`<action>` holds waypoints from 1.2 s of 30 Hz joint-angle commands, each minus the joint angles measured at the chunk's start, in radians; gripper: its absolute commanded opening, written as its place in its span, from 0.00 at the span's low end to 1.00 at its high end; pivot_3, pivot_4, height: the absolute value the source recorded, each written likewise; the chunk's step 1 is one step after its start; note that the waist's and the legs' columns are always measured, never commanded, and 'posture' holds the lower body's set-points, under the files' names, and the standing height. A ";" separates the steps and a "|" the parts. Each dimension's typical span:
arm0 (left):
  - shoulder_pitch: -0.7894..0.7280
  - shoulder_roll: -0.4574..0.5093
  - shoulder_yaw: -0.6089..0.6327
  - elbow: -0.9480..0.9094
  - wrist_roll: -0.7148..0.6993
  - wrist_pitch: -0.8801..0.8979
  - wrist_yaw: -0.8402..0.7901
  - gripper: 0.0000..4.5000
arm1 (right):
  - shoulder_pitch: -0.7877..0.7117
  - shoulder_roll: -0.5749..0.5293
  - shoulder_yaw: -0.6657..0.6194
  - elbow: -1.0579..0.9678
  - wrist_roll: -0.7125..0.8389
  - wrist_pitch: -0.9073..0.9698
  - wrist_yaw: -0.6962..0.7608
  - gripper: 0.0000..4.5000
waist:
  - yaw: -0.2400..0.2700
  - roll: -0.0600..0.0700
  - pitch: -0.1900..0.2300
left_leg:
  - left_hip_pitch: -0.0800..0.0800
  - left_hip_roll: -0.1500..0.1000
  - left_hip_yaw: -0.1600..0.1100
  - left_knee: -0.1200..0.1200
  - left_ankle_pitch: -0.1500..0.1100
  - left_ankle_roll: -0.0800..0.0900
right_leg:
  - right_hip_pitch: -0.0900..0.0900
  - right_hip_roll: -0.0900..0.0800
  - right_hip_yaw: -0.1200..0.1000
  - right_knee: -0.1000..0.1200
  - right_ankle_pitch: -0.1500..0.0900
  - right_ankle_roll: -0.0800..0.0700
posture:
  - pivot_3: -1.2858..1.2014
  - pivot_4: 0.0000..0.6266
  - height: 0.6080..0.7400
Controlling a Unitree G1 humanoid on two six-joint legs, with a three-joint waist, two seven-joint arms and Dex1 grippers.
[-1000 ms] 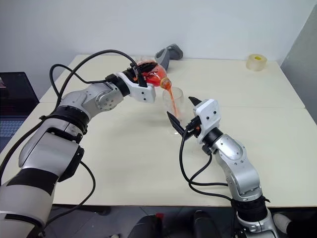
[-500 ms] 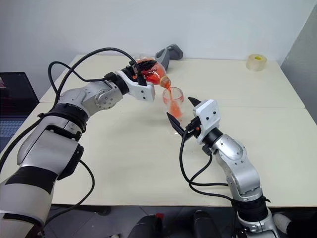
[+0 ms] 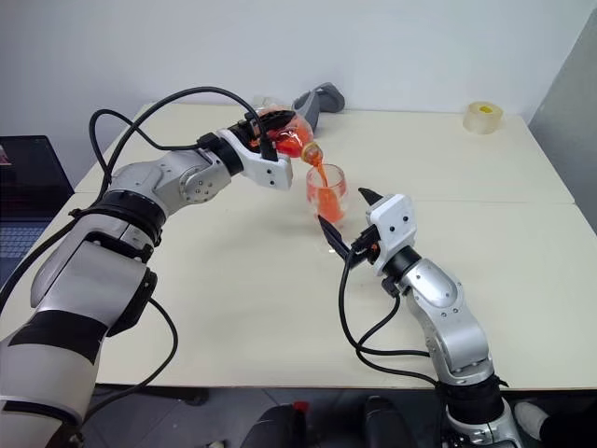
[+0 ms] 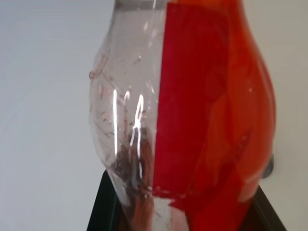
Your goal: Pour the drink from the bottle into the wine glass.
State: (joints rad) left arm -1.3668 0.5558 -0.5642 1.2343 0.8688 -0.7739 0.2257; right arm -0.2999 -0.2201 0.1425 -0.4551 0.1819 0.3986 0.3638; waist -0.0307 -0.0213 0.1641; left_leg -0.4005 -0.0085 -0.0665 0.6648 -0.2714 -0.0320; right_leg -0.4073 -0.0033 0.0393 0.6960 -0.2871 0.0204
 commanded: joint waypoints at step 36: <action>-0.034 0.008 0.033 -0.006 -0.060 -0.035 -0.052 0.23 | 0.009 0.028 0.010 -0.046 0.002 -0.018 -0.002 1.00 | 0.000 0.000 0.000 | 0.000 0.000 0.000 0.000 0.000 0.000 | 0.000 0.000 0.000 0.000 0.000 0.000 | 0.52 0.24 1.00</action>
State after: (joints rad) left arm -1.3794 0.5623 -0.5615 1.2388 0.8466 -0.7979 0.1813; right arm -0.2888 -0.1964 0.1504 -0.4552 0.1788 0.3981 0.3641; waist -0.0308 -0.0213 0.1641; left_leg -0.4003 -0.0085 -0.0664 0.6651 -0.2713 -0.0321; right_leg -0.4074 -0.0033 0.0394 0.6964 -0.2871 0.0204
